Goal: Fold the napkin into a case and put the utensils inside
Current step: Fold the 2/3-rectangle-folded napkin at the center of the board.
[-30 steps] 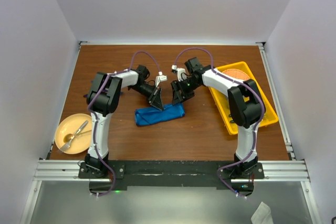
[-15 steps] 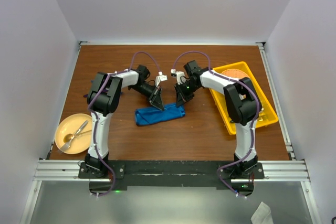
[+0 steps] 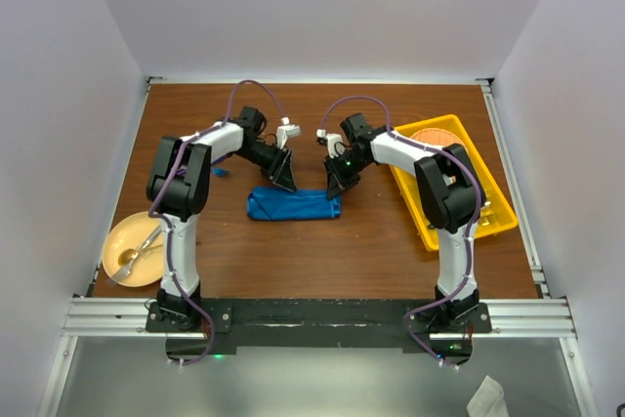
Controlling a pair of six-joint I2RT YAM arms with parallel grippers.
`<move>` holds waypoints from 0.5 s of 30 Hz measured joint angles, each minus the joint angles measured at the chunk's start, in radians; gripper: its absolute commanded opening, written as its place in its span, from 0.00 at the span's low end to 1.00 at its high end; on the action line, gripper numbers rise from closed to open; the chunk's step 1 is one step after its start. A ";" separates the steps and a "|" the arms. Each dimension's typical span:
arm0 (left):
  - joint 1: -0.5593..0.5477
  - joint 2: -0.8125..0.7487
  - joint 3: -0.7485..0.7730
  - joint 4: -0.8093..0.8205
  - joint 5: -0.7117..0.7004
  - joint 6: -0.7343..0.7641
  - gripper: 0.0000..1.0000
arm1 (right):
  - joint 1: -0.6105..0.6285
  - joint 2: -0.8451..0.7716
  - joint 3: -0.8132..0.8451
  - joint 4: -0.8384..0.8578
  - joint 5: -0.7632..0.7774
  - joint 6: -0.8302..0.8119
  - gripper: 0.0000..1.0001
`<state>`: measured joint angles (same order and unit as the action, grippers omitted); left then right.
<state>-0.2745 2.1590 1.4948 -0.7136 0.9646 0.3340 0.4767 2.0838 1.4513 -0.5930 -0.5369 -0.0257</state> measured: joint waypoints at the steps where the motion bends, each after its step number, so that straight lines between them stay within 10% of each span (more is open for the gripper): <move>1: 0.005 -0.010 -0.001 -0.006 -0.018 0.010 0.47 | 0.000 0.000 0.000 0.000 0.000 0.000 0.00; 15: 0.005 -0.037 -0.008 -0.135 -0.109 0.190 0.47 | 0.000 0.002 0.002 0.002 -0.001 -0.002 0.00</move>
<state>-0.2695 2.1223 1.4864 -0.8486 0.8551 0.5240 0.4767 2.0857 1.4528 -0.5915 -0.5381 -0.0277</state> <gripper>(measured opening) 0.476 0.025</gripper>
